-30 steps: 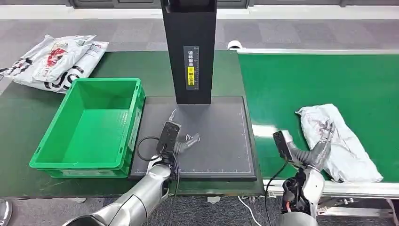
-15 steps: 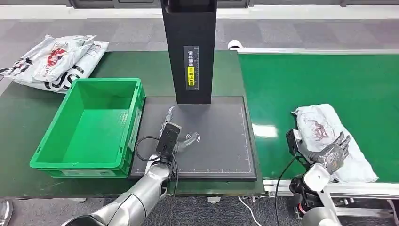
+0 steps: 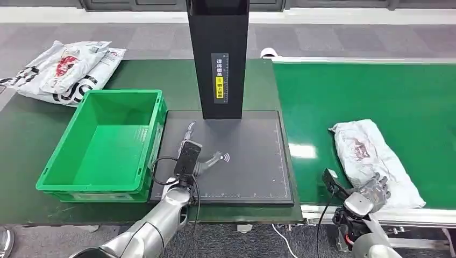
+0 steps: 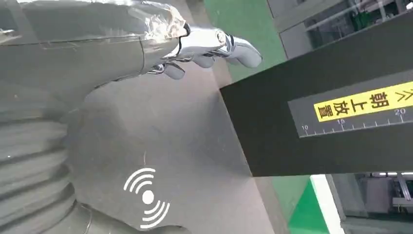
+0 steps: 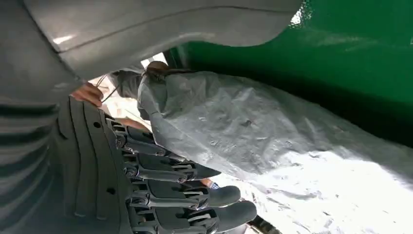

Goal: Moved the parcel from conveyor to table for the left to box.

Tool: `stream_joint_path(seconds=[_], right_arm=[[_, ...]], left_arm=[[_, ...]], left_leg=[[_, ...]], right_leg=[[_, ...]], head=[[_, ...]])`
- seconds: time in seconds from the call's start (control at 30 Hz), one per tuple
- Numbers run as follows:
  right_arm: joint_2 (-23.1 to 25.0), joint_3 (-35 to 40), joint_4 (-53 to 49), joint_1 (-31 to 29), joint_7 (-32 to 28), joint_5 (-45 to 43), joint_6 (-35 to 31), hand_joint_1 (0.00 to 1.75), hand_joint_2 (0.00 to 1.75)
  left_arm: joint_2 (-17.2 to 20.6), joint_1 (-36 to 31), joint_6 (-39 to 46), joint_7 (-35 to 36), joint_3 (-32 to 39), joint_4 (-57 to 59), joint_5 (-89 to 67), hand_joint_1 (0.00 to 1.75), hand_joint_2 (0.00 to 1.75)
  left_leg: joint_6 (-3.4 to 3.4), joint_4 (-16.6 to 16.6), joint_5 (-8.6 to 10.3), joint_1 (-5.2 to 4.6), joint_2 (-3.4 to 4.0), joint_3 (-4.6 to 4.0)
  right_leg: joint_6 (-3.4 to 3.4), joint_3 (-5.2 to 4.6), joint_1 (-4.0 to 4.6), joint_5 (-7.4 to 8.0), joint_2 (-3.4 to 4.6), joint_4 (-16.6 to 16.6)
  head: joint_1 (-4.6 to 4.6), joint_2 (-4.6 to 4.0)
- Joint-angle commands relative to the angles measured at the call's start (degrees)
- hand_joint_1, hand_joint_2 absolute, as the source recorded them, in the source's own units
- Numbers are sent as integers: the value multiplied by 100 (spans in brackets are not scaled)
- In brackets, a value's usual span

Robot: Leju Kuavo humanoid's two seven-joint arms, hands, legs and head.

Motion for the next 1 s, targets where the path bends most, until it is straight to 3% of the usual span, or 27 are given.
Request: stream_joint_path(seconds=[0.03, 0.07, 0.1, 0.57, 0.7, 0.8, 0.87, 0.9, 0.93, 0.97, 1.0], right_arm=[[-108, 224, 499, 101, 176, 20, 1028, 0, 175], [-105, 192, 514, 96, 153, 9, 1096, 23, 175], [-111, 192, 515, 97, 160, 17, 1117, 175, 175], [121, -139, 452, 106, -109, 13, 772, 175, 175], [196, -97, 325, -84, -492, 50, -266, 175, 175], [226, -99, 348, -262, -509, 50, -341, 175, 175], [368, -262, 133, -375, -1348, -84, -2002, 175, 175], [425, -328, -124, -390, -1622, -124, -2206, 175, 175], [752, -637, -1650, -162, -2468, -337, -2206, 175, 175], [817, -710, -1846, -127, -2608, -370, -2206, 175, 175], [1136, -979, -2554, -90, -3293, -560, -2206, 175, 175]], left_arm=[[115, -80, -43, 17, 415, 88, -81, 0, 175], [127, -68, -35, 17, 417, 86, -93, 0, 175], [135, -63, -42, 17, 424, 77, -92, 0, 175], [183, 5, 5, 17, 528, 23, -218, 0, 175], [229, 57, 119, 17, 594, -108, -234, 0, 175], [250, 71, 97, 17, 601, -128, -232, 0, 175], [267, 118, 234, 17, 674, -173, -237, 0, 175], [272, 140, 252, 17, 690, -200, -237, 0, 175], [273, 161, 292, 17, 705, -212, -263, 0, 175], [269, 163, 291, 17, 704, -220, -267, 0, 175], [247, 156, 327, 17, 682, -234, -308, 0, 175]], left_leg=[[1, -9, 4, 2, -6, 9], [2, -11, 5, 4, -2, 14], [1, -10, 4, 6, -9, 23], [10, -17, -6, 6, -18, 60], [6, -14, -12, 5, -5, 60], [6, -5, -16, 6, 7, 46], [6, -3, -17, 6, 11, 38], [5, -9, -17, 4, 26, 41], [6, -6, -16, 1, 28, 33], [4, -9, -17, 1, 36, 35], [4, -2, -17, -1, 40, 19]], right_leg=[[-2, 16, 4, 3, -12, -14], [0, 22, 6, 8, -10, -20], [1, 32, 8, 5, -16, -23], [13, 85, 7, -1, -23, -45], [8, 76, 7, -3, -8, -38], [6, 60, 8, -5, 7, -27], [7, 48, 7, -4, 12, -21], [3, 44, 7, -1, 24, -23], [5, 33, 2, 0, 30, -18], [3, 35, 3, 1, 35, -20], [5, 18, -1, 1, 42, -8]], head=[[0, -2], [0, -2], [0, 0], [0, -2], [0, -2], [0, 0], [2, 0], [0, 0], [0, 0], [2, 0], [2, 0]])
